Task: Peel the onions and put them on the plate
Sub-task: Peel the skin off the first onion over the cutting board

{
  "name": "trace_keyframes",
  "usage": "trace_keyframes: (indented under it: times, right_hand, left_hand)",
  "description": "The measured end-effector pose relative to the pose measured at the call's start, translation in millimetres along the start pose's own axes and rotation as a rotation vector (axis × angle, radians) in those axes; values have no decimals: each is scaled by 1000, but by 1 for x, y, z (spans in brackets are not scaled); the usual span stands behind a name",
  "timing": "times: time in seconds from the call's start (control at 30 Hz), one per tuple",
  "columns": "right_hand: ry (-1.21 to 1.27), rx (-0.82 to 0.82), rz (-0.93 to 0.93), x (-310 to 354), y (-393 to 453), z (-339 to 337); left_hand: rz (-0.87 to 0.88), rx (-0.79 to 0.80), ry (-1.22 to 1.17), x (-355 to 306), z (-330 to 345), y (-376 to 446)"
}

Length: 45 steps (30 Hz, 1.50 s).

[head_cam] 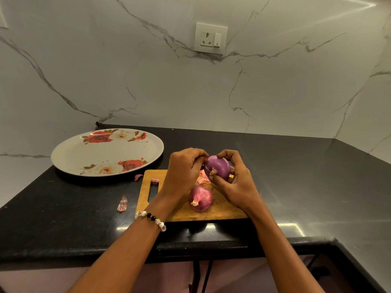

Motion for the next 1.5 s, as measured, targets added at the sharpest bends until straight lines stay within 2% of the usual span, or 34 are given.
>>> trace_keyframes:
  times: [0.17,0.33,0.43,0.57,0.67,0.83,1.1,1.33,1.5]
  right_hand:
    - [75,-16,45,-5,0,-3]
    - [113,-34,80,-8,-1,-5]
    - [113,-37,80,-9,-2,-5]
    - [106,-43,78,-10,-2,-5]
    - [72,-30,71,-10,-1,-4]
    - [49,-22,72,-11,-1,-4]
    - [8,-9,19,-6,-1,-3]
    - [-62,-3,-30,1,-1,0]
    - [-82,0,-32,2,-1,2]
  left_hand:
    - [-94,-51,-98,2,-5,-2]
    - [-219,-139,-325,11,-15,-4]
    - [-186,-83,-257,6,-8,-5]
    - [-51,16,-58,-1,2,-1]
    - [-38,70,21,1,8,2]
    - [-30,112,41,1,13,2]
    - [14,149,-56,-1,15,2]
    - [92,161,47,-8,12,2]
    - [87,128,112,-10,10,1]
Point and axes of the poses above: each hand's wrist, its own y-axis towards the middle knuckle, its own z-axis out of the palm, x = y × z, the point moved 8 cm from there along y, towards the middle knuckle, and after that the axes turned 14 degrees about x, right-handed, at the moved point
